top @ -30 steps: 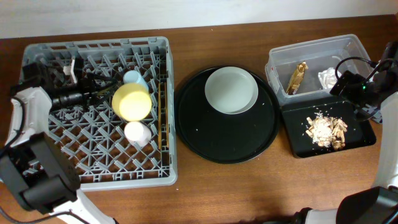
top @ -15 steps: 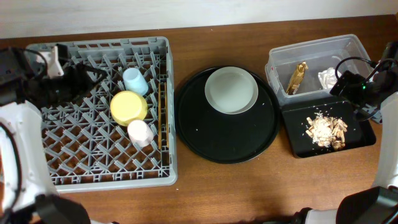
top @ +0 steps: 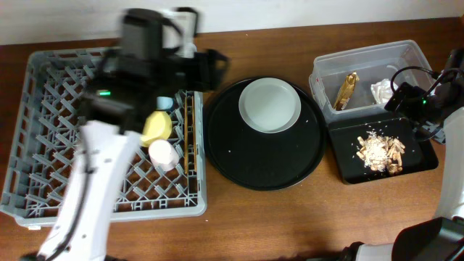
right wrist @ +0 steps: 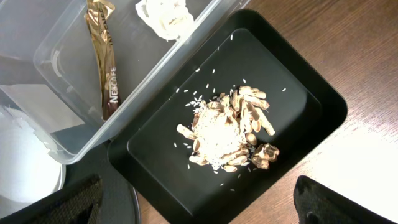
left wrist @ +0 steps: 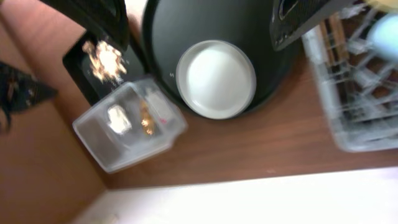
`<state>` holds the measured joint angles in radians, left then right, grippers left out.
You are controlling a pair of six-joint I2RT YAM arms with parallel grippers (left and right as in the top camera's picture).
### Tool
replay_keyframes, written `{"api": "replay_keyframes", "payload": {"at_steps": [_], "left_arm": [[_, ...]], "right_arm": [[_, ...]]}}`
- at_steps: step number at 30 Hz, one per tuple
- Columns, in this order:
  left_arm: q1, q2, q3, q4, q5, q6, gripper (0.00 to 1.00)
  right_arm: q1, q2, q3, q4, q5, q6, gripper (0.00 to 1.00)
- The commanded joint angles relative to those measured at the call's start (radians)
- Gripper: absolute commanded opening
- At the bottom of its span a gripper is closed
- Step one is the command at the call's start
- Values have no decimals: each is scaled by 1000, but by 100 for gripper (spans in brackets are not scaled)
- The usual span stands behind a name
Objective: Sort waste into correct bins and load items into the dishwasher rack
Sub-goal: 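Move the left gripper back to the white plate on the tray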
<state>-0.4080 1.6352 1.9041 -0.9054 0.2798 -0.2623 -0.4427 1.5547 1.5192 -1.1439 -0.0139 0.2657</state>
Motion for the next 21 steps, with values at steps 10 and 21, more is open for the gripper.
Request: {"api": "replay_keyframes", "payload": {"at_steps": [10, 21], "left_arm": [[-310, 497, 4, 110, -287, -14, 0], [-311, 717, 4, 55, -204, -14, 0]], "right_arm": [[-3, -15, 5, 0, -1, 9, 99], [-3, -15, 5, 0, -1, 9, 99]]}}
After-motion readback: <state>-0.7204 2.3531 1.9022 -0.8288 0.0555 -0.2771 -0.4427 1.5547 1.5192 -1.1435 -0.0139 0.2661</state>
